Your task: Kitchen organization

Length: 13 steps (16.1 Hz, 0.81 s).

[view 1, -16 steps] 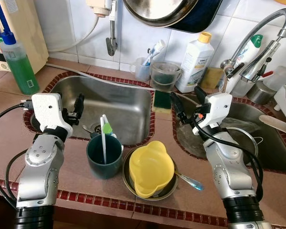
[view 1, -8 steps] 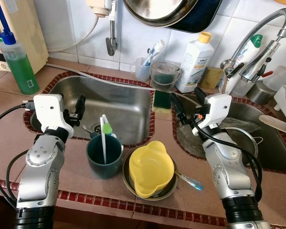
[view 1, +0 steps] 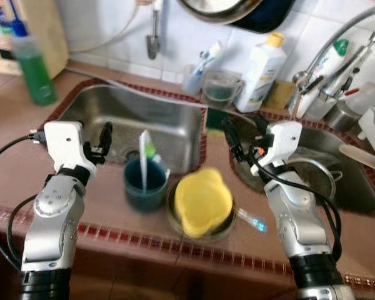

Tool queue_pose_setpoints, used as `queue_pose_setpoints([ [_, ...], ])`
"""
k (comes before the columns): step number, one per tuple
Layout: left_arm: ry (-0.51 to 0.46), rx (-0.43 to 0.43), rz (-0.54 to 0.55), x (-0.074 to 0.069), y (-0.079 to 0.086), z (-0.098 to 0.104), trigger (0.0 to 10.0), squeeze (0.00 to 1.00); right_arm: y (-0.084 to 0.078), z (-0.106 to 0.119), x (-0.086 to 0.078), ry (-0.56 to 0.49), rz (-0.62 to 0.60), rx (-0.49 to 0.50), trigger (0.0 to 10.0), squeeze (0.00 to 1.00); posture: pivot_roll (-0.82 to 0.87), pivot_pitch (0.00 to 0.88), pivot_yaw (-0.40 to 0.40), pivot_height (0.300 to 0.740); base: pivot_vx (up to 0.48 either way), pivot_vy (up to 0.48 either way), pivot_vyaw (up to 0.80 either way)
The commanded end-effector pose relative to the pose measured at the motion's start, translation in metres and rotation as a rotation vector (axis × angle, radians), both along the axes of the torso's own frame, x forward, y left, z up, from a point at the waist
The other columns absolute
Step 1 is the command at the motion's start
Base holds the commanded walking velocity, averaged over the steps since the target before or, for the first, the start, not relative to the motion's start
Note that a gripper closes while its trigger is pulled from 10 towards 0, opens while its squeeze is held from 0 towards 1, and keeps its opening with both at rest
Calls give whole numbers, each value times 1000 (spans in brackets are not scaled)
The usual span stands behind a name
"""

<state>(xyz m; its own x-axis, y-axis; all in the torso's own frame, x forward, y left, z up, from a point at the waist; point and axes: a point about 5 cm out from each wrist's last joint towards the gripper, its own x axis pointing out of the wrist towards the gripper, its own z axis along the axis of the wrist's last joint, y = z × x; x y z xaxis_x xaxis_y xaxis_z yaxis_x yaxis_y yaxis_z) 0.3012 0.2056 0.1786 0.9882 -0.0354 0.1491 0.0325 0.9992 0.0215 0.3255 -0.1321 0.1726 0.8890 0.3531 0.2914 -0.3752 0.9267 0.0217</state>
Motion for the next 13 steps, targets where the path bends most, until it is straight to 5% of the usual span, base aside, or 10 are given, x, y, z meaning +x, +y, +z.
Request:
queue_pose_setpoints([
  [1, -5, 4, -21, 2, -6, 2, 10000, 0, -8, 3, 1, -19, -21, -7, 10000, 0, 74, 0, -127, 740, -371, 0, 0],
  [5, -12, 4, -13, 2, -4, 3, 10000, 0, -7, 4, 2, -20, -13, -8, 10000, 0, 76, 0, -130, 740, -334, 0, 0],
  [13, -38, 20, -52, 2, -10, 6, 10000, 0, -7, 3, 2, -21, 2, -21, 10000, 0, 73, 0, -138, 740, 0, 0, 0],
])
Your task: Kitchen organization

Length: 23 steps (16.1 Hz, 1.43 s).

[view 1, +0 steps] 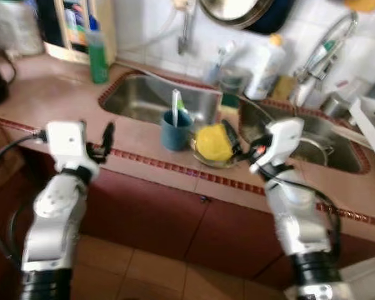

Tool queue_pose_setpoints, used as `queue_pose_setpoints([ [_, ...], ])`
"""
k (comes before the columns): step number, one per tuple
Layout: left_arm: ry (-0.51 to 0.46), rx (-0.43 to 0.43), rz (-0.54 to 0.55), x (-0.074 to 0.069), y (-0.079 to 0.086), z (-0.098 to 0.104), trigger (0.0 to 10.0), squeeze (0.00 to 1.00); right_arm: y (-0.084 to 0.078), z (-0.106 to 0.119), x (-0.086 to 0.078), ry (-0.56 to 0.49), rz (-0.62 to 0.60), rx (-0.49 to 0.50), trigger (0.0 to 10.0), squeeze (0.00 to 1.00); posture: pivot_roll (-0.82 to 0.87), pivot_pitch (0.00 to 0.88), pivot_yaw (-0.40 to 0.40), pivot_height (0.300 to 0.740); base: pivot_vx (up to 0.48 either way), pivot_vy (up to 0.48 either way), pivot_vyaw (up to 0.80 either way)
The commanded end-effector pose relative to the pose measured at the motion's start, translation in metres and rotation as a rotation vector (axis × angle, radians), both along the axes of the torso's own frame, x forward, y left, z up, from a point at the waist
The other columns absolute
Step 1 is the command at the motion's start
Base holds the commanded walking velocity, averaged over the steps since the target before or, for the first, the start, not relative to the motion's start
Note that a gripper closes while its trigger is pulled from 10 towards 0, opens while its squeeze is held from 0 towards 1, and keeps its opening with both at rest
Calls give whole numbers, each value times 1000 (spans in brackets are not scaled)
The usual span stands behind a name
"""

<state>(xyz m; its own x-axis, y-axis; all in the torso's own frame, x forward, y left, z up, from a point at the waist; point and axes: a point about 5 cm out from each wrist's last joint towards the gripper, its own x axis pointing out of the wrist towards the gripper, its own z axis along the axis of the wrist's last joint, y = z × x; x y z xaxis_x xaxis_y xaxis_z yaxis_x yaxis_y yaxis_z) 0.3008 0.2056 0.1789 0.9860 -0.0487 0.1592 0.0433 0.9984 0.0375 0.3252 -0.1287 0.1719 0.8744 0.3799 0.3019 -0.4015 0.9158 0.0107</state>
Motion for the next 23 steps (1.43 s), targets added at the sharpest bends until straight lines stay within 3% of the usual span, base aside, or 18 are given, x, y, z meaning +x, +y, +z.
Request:
queue_pose_setpoints([
  [1, -27, 5, -43, 2, -11, 6, 10000, 0, -10, 3, 2, -8, -25, -16, 10000, 0, 73, 0, -140, 740, 0, 0, 0],
  [9, -41, 60, -89, 0, -18, 6, 10000, 0, -8, 2, 2, -8, 3, -45, 10000, 0, 78, 0, -152, 740, 0, 0, 0],
  [16, -35, 54, -114, -3, -23, 2, 10000, 0, -8, 0, 0, -1, 11, -54, 10000, 0, 80, 0, -159, 740, 0, 0, 0],
  [23, -22, 29, -61, -4, -19, -1, 10000, 0, -9, 0, 1, 5, 9, -53, 10000, 0, 84, 0, -162, 740, 0, 0, 0],
])
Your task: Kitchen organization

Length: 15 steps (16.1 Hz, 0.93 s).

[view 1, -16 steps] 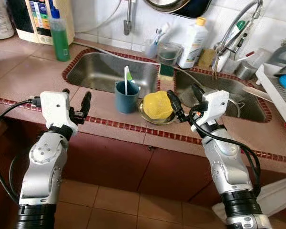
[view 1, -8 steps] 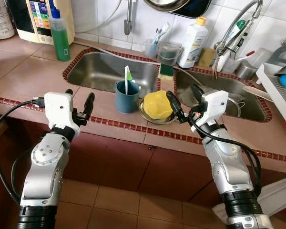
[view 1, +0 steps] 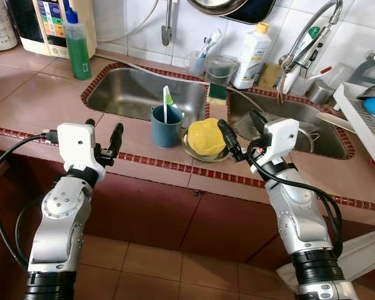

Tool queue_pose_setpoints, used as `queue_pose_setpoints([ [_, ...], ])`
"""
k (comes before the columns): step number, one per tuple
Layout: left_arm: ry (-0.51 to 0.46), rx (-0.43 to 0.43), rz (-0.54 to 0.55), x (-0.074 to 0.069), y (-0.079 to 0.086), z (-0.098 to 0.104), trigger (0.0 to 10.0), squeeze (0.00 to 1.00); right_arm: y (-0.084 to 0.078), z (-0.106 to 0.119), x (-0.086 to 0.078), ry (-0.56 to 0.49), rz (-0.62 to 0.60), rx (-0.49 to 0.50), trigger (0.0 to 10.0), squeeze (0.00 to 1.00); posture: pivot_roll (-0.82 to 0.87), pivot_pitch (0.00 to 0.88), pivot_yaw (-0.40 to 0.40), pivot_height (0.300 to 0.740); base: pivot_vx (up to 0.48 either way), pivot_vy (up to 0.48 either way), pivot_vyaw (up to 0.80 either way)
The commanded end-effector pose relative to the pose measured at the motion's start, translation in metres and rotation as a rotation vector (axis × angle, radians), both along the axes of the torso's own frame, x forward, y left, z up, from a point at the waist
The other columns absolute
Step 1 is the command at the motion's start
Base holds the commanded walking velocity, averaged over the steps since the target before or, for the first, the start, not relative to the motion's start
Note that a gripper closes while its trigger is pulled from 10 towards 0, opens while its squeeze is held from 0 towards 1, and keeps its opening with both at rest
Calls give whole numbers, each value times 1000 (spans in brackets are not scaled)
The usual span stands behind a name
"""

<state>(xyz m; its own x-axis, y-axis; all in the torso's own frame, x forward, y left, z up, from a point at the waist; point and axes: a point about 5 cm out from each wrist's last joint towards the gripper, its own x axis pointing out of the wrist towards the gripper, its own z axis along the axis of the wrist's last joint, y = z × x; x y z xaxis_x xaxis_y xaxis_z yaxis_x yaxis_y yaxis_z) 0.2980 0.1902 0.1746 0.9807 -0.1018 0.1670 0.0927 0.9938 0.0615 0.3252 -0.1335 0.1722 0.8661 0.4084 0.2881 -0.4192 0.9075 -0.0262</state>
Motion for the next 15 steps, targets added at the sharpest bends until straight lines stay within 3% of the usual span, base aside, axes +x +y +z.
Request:
queue_pose_setpoints([
  [1, -7, -2, -2, -1, -3, 2, 10000, 0, -4, 0, 1, 7, -12, -12, 10000, 0, 83, 0, -160, 740, 0, 0, 0],
  [10, -1, -23, -36, -2, -7, 3, 10000, 0, -6, 2, 3, 6, -20, -11, 10000, 0, 83, 0, -162, 740, 0, 0, 0],
  [15, -10, 27, -9, -3, -7, 3, 10000, 0, -6, 1, 3, 7, -20, -11, 10000, 0, 82, 0, -162, 740, 0, 0, 0],
])
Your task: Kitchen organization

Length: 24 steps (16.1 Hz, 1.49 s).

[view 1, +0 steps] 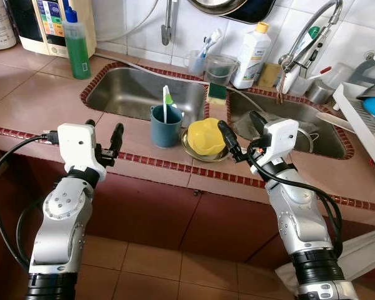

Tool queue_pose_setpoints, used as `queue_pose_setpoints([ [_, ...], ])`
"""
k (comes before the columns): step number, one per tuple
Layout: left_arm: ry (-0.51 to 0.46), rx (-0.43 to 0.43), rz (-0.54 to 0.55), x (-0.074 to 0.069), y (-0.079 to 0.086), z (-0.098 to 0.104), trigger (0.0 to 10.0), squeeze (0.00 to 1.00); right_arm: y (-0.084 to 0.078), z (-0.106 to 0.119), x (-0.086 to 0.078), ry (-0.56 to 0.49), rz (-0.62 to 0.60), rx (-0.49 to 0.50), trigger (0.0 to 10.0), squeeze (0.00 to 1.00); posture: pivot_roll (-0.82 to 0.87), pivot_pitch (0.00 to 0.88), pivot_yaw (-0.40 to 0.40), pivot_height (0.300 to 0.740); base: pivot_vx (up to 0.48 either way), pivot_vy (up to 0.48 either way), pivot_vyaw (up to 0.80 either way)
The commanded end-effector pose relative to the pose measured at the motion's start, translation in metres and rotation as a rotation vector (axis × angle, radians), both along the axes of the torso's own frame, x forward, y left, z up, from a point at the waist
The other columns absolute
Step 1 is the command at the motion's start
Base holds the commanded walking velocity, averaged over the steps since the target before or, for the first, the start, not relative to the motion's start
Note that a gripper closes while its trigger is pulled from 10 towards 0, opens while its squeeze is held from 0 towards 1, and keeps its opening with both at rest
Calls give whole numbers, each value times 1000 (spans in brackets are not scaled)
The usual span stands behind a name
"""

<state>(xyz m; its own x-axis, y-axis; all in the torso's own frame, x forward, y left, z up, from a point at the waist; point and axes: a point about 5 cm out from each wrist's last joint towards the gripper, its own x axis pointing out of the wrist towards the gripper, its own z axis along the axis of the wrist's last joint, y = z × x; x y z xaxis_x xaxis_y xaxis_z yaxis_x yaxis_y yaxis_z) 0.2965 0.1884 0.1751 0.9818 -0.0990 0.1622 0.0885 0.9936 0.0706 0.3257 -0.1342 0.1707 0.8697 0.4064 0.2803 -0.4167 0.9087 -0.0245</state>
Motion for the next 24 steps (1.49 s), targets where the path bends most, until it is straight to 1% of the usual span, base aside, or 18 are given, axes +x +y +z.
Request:
queue_pose_setpoints([
  [1, -6, 10, -28, -1, -6, 2, 10000, 0, -6, 3, 2, 0, -17, -11, 10000, 0, 83, 0, -162, 740, 0, 0, 0],
  [7, -6, -16, -58, -3, -7, 3, 10000, 0, -5, 3, 2, -1, -15, -10, 10000, 0, 84, 0, -163, 740, 0, 0, 0],
  [11, -4, -31, -64, -3, -7, 3, 10000, 0, -5, 3, 2, -1, -12, -11, 10000, 0, 85, 0, -164, 740, 365, 0, 0],
  [18, 0, -28, -69, -2, -8, 3, 10000, 0, -4, 2, 2, -1, -3, -17, 10000, 0, 83, 0, -167, 740, 386, 0, 0],
  [19, -16, -40, -58, -2, -8, 4, 10000, 0, -4, 2, 2, -1, -2, -17, 10000, 0, 83, 0, -167, 740, 0, 0, 0],
  [20, -10, -41, -67, -1, -9, 3, 10000, 0, -4, 2, 2, -1, 1, -19, 10000, 0, 83, 0, -168, 740, 0, 0, 0],
  [23, 7, -16, -35, 2, -10, 2, 10000, 0, -3, 3, 2, -3, 10, -22, 10000, 0, 82, 0, -169, 740, 0, 0, 0],
  [24, 16, -27, -50, 2, -12, 1, 10000, 0, -3, 3, 2, -3, 14, -25, 10000, 0, 81, 0, -168, 740, 0, 0, 0],
])
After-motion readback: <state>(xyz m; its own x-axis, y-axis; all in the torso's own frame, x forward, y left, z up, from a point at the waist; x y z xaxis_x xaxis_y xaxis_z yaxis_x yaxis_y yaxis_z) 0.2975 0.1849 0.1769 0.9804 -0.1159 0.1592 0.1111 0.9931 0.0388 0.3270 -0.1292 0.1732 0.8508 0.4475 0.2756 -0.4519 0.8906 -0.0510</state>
